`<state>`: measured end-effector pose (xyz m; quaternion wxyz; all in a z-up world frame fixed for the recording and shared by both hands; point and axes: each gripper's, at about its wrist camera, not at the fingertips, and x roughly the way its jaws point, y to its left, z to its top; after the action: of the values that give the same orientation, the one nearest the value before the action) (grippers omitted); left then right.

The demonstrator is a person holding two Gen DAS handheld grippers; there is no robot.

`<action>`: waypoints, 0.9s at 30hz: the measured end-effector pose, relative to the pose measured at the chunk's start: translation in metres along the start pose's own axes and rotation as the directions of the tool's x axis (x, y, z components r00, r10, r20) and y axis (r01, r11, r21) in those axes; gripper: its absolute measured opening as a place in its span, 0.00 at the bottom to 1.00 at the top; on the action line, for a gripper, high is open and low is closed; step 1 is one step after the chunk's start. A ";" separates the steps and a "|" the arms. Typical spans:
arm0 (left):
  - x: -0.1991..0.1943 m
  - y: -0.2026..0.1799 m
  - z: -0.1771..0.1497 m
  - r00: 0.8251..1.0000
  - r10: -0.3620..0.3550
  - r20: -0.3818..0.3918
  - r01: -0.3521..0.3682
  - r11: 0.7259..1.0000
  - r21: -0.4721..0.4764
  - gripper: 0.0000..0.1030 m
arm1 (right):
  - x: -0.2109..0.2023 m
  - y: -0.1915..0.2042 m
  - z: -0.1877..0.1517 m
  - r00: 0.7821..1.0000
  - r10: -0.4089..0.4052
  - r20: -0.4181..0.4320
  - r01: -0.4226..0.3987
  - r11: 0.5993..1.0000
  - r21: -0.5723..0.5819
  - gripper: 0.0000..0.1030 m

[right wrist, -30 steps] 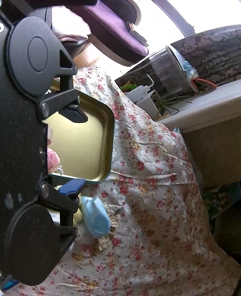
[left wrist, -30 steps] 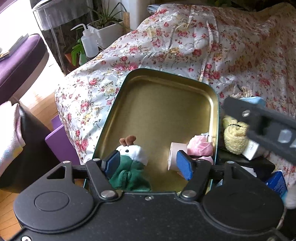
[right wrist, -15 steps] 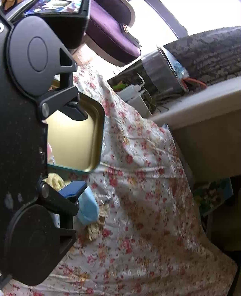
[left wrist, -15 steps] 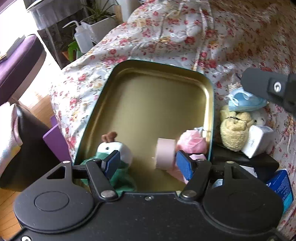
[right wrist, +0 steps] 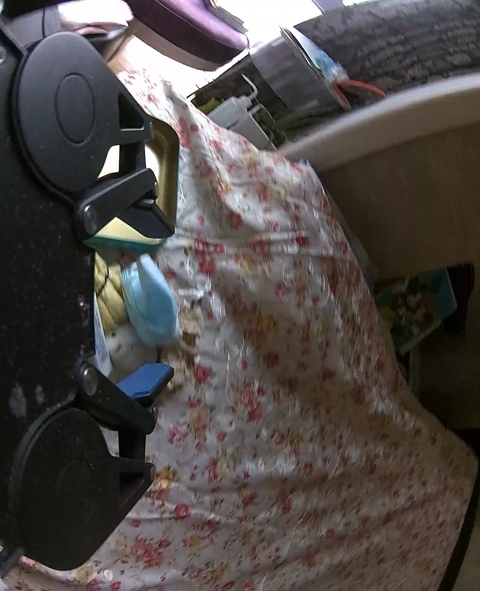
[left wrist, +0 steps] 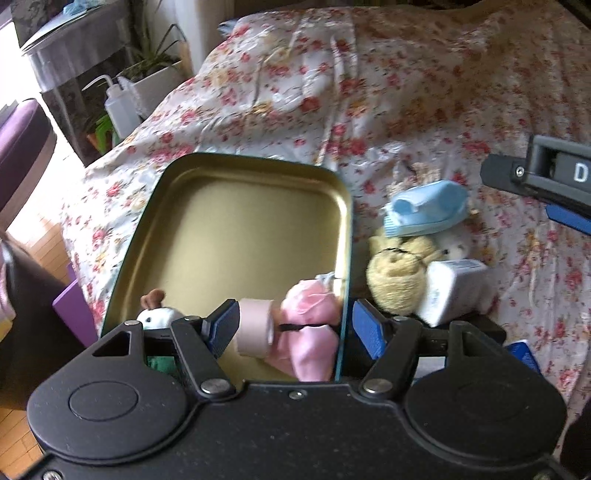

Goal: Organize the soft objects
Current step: 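Open both tools and move them back over the black box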

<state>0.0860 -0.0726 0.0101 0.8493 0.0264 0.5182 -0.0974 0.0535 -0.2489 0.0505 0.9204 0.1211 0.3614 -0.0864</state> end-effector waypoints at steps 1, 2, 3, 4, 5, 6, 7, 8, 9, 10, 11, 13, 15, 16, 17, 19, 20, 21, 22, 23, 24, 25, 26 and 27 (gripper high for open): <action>-0.001 -0.001 0.000 1.000 -0.008 0.002 0.008 1.000 0.002 0.62 | 0.000 -0.004 0.001 1.000 -0.021 0.006 0.021 1.000 0.003 0.75; -0.002 -0.003 0.000 1.000 -0.017 0.004 0.017 1.000 0.008 0.62 | -0.001 -0.008 0.002 0.999 -0.047 0.016 0.047 0.999 0.005 0.76; -0.003 -0.004 0.000 1.000 -0.021 0.008 0.021 1.000 0.014 0.62 | -0.001 -0.011 0.002 0.998 -0.063 0.023 0.063 0.998 0.008 0.78; -0.004 -0.006 0.000 1.000 -0.024 0.014 0.024 0.999 0.025 0.62 | -0.002 -0.015 0.003 0.997 -0.077 0.027 0.076 0.997 0.012 0.80; -0.006 -0.009 -0.001 0.999 -0.025 0.021 0.024 0.999 0.036 0.62 | -0.001 -0.019 0.004 0.996 -0.085 0.029 0.085 0.996 0.021 0.81; -0.008 -0.011 -0.002 0.999 -0.026 0.030 0.024 0.998 0.049 0.62 | -0.001 -0.023 0.005 0.996 -0.087 0.026 0.086 0.996 0.031 0.83; -0.010 -0.013 -0.003 0.999 -0.027 0.039 0.024 0.998 0.063 0.62 | 0.000 -0.027 0.006 0.996 -0.088 0.021 0.087 0.995 0.042 0.84; -0.012 -0.016 -0.004 0.998 -0.030 0.047 0.026 0.997 0.079 0.63 | 0.001 -0.031 0.007 0.996 -0.091 0.014 0.090 0.995 0.051 0.84; -0.015 -0.018 -0.005 0.998 -0.037 0.056 0.032 0.995 0.093 0.63 | 0.002 -0.035 0.007 0.995 -0.097 0.009 0.096 0.994 0.058 0.84; -0.017 -0.020 -0.007 0.997 -0.045 0.061 0.038 0.994 0.105 0.63 | 0.004 -0.038 0.007 0.994 -0.107 0.004 0.107 0.992 0.062 0.85; -0.019 -0.023 -0.008 0.996 -0.053 0.066 0.045 0.992 0.120 0.64 | 0.004 -0.041 0.007 0.993 -0.117 -0.001 0.116 0.991 0.065 0.85; -0.022 -0.028 -0.011 0.995 -0.071 0.073 0.059 0.987 0.149 0.64 | 0.009 -0.047 0.008 0.991 -0.132 -0.016 0.133 0.988 0.080 0.87; -0.026 -0.033 -0.013 0.992 -0.095 0.078 0.081 0.982 0.173 0.64 | 0.011 -0.058 0.008 0.990 -0.137 -0.034 0.140 0.985 0.105 0.87; -0.028 -0.035 -0.014 0.991 -0.110 0.080 0.094 0.979 0.184 0.64 | 0.013 -0.063 0.009 0.990 -0.137 -0.043 0.141 0.983 0.120 0.87; -0.031 -0.037 -0.015 0.989 -0.125 0.084 0.107 0.975 0.196 0.64 | 0.013 -0.068 0.009 0.989 -0.138 -0.049 0.143 0.981 0.134 0.87; -0.036 -0.040 -0.016 0.985 -0.144 0.097 0.120 0.969 0.214 0.64 | 0.014 -0.078 0.008 0.988 -0.147 -0.056 0.154 0.975 0.158 0.87; -0.038 -0.041 -0.017 0.983 -0.153 0.102 0.127 0.967 0.222 0.64 | 0.015 -0.082 0.008 0.986 -0.155 -0.058 0.163 0.973 0.166 0.87; -0.040 -0.041 -0.017 0.981 -0.166 0.104 0.139 0.963 0.231 0.64 | 0.015 -0.086 0.008 0.985 -0.165 -0.060 0.173 0.970 0.174 0.87; -0.043 -0.042 -0.018 0.978 -0.179 0.105 0.150 0.960 0.236 0.64 | 0.015 -0.089 0.007 0.983 -0.172 -0.062 0.181 0.967 0.179 0.87; -0.045 -0.042 -0.019 0.975 -0.193 0.106 0.164 0.957 0.239 0.64 | 0.015 -0.092 0.006 0.982 -0.179 -0.064 0.188 0.965 0.184 0.87; -0.047 -0.041 -0.019 0.972 -0.208 0.107 0.177 0.954 0.242 0.64 | 0.015 -0.094 0.005 0.981 -0.182 -0.066 0.191 0.964 0.186 0.87; -0.049 -0.041 -0.019 0.970 -0.218 0.107 0.187 0.951 0.245 0.64 | 0.014 -0.094 0.004 0.980 -0.185 -0.067 0.194 0.964 0.184 0.87; -0.051 -0.040 -0.019 0.967 -0.228 0.111 0.195 0.949 0.247 0.64 | 0.013 -0.094 0.003 0.980 -0.188 -0.064 0.197 0.964 0.178 0.87; -0.053 -0.039 -0.020 0.965 -0.235 0.116 0.201 0.948 0.246 0.64 | 0.011 -0.093 0.002 0.980 -0.191 -0.060 0.198 0.965 0.169 0.87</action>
<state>0.0371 -0.1010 0.0496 0.8594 0.0608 0.4405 -0.2524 0.0392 -0.3391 0.0293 0.8854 0.1671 0.3822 -0.2051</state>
